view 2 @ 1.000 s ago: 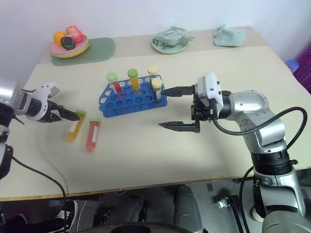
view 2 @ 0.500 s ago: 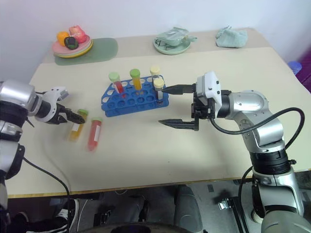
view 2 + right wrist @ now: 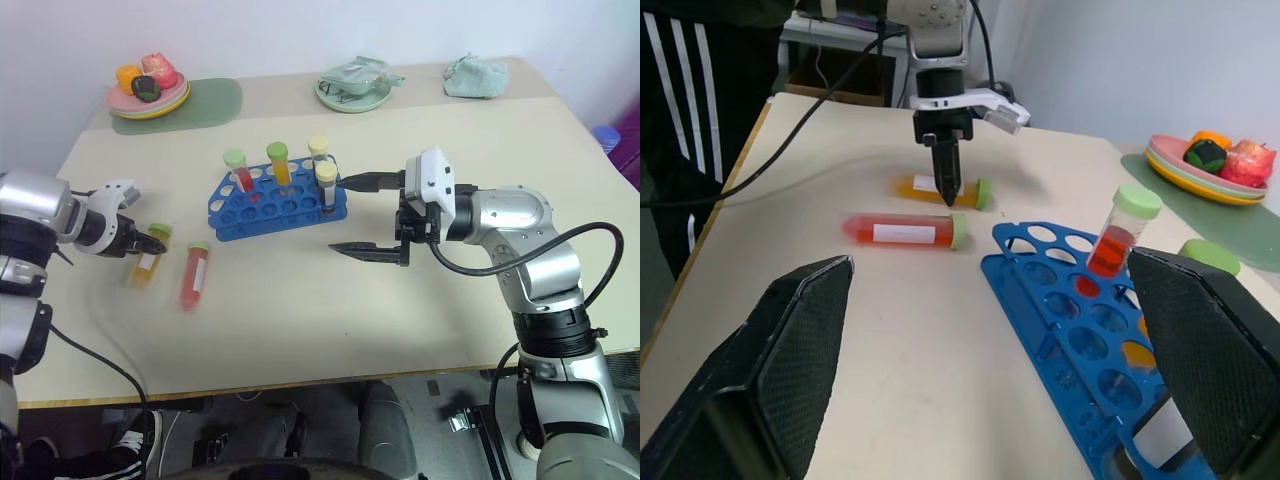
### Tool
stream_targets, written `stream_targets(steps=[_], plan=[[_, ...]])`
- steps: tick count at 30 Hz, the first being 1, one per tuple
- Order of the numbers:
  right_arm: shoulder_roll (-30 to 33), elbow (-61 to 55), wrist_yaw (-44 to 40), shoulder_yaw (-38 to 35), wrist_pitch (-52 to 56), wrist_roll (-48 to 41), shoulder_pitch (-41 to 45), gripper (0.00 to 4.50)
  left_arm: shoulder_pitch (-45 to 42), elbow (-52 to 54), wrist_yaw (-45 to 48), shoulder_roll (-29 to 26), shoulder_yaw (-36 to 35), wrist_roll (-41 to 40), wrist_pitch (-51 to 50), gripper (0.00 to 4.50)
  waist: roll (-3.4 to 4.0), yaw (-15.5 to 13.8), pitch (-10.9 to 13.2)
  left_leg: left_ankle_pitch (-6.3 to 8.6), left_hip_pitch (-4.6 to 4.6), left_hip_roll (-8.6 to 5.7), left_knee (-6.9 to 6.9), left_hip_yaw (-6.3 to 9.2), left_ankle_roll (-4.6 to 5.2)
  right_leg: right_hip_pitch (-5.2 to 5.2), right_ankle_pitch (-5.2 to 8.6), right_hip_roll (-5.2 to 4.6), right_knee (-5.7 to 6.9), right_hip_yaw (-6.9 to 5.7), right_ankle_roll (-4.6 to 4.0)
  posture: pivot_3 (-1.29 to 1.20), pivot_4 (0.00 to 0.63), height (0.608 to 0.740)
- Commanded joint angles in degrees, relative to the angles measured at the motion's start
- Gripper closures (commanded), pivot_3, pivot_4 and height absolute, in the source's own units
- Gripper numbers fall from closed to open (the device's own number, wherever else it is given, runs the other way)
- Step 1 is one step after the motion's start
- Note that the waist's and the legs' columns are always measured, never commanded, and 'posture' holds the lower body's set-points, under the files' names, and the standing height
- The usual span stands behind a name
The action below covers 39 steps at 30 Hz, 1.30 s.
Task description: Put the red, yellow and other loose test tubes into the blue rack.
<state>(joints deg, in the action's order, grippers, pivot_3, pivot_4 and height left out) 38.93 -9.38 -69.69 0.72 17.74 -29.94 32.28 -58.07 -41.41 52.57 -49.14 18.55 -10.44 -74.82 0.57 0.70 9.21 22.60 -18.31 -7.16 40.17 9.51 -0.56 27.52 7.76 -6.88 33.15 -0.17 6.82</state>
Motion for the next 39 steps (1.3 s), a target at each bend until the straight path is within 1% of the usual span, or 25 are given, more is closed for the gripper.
stream_targets(steps=[1, 3, 4, 8, 10, 14, 16, 18, 19, 21, 24, 25, 26, 28, 30, 34, 36, 39], plan=[[-0.59, -0.22, -0.22, -0.35, -1.49, -0.02, 1.56, 0.0, 0.97, 0.57, -1.31, 0.1, -1.76, 0.66, -0.33, 2.94, 0.0, 0.0, 0.0, 0.0, 0.0, 0.0, 0.0, 0.0, 0.0, 0.0, 0.0, 0.0, 0.0, 0.0, 0.0, 0.0, 0.15, 0.74], [-0.6, -0.1, -0.29, -0.33, -1.62, 0.02, 1.58, 0.0, 1.35, 0.92, -1.65, -0.06, -2.11, 0.74, 0.29, 3.51, 0.0, 0.01, 0.0, 0.0, 0.0, 0.0, 0.0, 0.0, 0.0, 0.0, 0.0, 0.0, 0.0, 0.0, 0.0, 0.0, 0.15, 0.74], [-0.54, -0.03, -0.4, -0.28, -1.72, 0.09, 1.54, 0.0, 1.45, 1.07, -2.01, -0.08, -2.51, 0.8, 0.38, 3.72, 0.01, -0.01, 0.0, 0.0, 0.0, 0.0, 0.0, 0.0, 0.0, 0.0, 0.0, 0.0, 0.0, 0.0, 0.0, 0.0, 0.15, 0.74], [-0.31, 0.4, -0.48, -0.46, -2.32, 0.41, 1.1, 0.0, 2.53, 3.5, -3.95, -0.76, -5.24, 0.7, 0.25, 3.74, 0.01, 0.02, -0.01, 0.0, 0.0, 0.01, 0.01, 0.01, 0.0, -0.01, 0.0, 0.0, 0.01, 0.0, 0.0, 0.0, 0.15, 0.74], [-0.05, 0.19, -0.18, -0.68, -2.51, 0.57, 0.63, 0.0, 4.0, 7.58, -6.36, -1.66, -7.87, 1.17, 2.75, 3.74, 0.0, 0.07, -0.01, 0.0, 0.0, 0.02, 0.01, 0.02, -0.01, 0.01, 0.0, 0.0, 0.02, 0.0, 0.0, 0.0, 0.15, 0.74], [1.05, 0.03, 0.32, -2.06, -3.21, 0.7, -0.81, 0.0, 6.81, 20.71, -12.94, -1.11, -17.92, 0.06, 8.86, 3.74, -0.04, -0.03, 0.02, -0.01, -0.05, 0.12, 0.02, 0.04, -0.01, 0.06, 0.0, 0.0, 0.01, 0.0, -0.01, 0.0, 0.15, 0.74], [1.79, 0.95, 0.33, -3.02, -4.34, 1.16, -1.61, 0.0, 7.99, 27.61, -15.45, 1.58, -25.17, -2.72, 15.25, 3.74, -0.1, -0.24, 0.02, -0.01, -0.1, 0.12, 0.04, 0.06, -0.02, 0.07, 0.0, -0.01, -0.03, 0.0, -0.01, 0.0, 0.15, 0.74], [2.28, 1.95, 0.43, -3.85, -4.87, 1.33, -2.15, 0.0, 9.9, 32.71, -16.41, 3.52, -29.46, -4.57, 19.35, 3.74, -0.11, -0.3, 0.02, 0.0, -0.13, 0.1, 0.06, 0.06, -0.01, 0.05, -0.01, -0.06, -0.05, 0.0, 0.0, 0.0, 0.15, 0.74], [2.79, 2.83, 0.02, -4.27, -5.61, 1.72, -2.52, 0.0, 11.46, 35.6, -16.58, 5.8, -32.76, -6.48, 23.54, 3.74, -0.09, -0.18, 0.0, 0.0, -0.11, 0.09, 0.06, 0.03, -0.01, 0.03, -0.01, -0.07, -0.08, 0.0, 0.0, 0.0, 0.15, 0.74], [3.44, 4.93, 0.45, -5.62, -5.4, 1.55, -2.49, 0.0, 14.77, 41.7, -16.29, 8.93, -37.89, -10.05, 27.86, 3.74, -0.06, -0.03, -0.01, 0.0, -0.04, 0.09, 0.03, -0.03, -0.01, 0.02, -0.01, -0.12, -0.07, 0.0, 0.0, 0.0, 0.15, 0.74], [4.35, 6.42, 0.07, -6.65, -5.92, 1.47, -2.51, 0.0, 17.71, 47.09, -17.18, 12.42, -43.06, -14.03, 31.86, 3.74, -0.06, 0.28, -0.01, -0.01, -0.02, 0.14, -0.01, -0.07, -0.02, 0.05, -0.01, -0.09, -0.06, 0.0, 0.0, 0.0, 0.15, 0.74], [4.56, 6.68, 0.07, -6.94, -6.08, 1.59, -2.56, 0.0, 19.33, 49.28, -16.66, 13.58, -43.55, -14.97, 34.48, 3.74, -0.06, 0.31, -0.01, 0.0, -0.02, 0.16, 0.0, -0.08, -0.02, 0.06, -0.02, -0.07, -0.06, 0.01, -0.01, 0.0, 0.15, 0.74], [4.69, 6.96, 0.07, -7.14, -6.26, 1.72, -2.57, 0.0, 21.13, 51.19, -15.69, 14.75, -43.23, -14.77, 39.55, 3.74, -0.06, 0.34, -0.01, -0.01, -0.03, 0.16, -0.01, -0.08, -0.02, 0.07, -0.02, -0.06, -0.06, 0.01, -0.02, 0.0, 0.15, 0.74], [5.18, 7.71, -0.3, -7.08, -7.09, 2.54, -2.62, 0.0, 24.7, 53.89, -13.04, 17.5, -39.97, -13.41, 49.84, 3.74, -0.07, 0.06, -0.02, 0.0, -0.02, 0.17, -0.02, -0.12, -0.02, 0.04, -0.02, -0.07, -0.08, 0.02, -0.02, 0.0, 0.15, 0.74], [5.49, 8.26, -0.65, -6.99, -7.42, 2.71, -2.51, 0.0, 27.04, 53.46, -12.4, 20.03, -36.56, -11.24, 57.43, 3.74, -0.07, -0.4, -0.02, 0.0, 0.0, 0.15, 0.01, -0.14, -0.01, -0.04, -0.03, -0.1, -0.12, 0.02, -0.02, 0.0, 0.15, 0.74], [5.87, 7.96, -0.26, -7.23, -6.71, 2.61, -2.05, 0.0, 29.08, 48.66, -14.25, 25.65, -30.77, -6.76, 68.47, 3.74, -0.08, -1.61, -0.03, 0.0, 0.03, 0.12, 0.09, -0.35, -0.01, -0.14, -0.1, -0.11, -0.19, 0.01, -0.03, 0.0, 0.15, 0.74], [6.04, 7.27, 0.34, -7.52, -6.07, 2.42, -2.14, 0.0, 28.77, 44.48, -14.4, 27.37, -27.69, -3.63, 74.46, 3.74, -0.1, -1.71, -0.04, 0.0, 0.02, 0.12, 0.13, -0.33, -0.01, -0.17, -0.12, -0.11, -0.2, 0.01, -0.03, 0.0, 0.15, 0.74], [6.66, 6.38, 0.92, -8.13, -5.28, 2.14, -2.61, 0.0, 27.3, 38.1, -14.97, 29.99, -24.06, -0.85, 80.4, 3.74, -0.1, -1.55, -0.04, 0.0, 0.02, 0.13, 0.14, -0.36, 0.0, -0.17, -0.14, -0.1, -0.2, 0.01, -0.02, 0.0, 0.15, 0.74]])
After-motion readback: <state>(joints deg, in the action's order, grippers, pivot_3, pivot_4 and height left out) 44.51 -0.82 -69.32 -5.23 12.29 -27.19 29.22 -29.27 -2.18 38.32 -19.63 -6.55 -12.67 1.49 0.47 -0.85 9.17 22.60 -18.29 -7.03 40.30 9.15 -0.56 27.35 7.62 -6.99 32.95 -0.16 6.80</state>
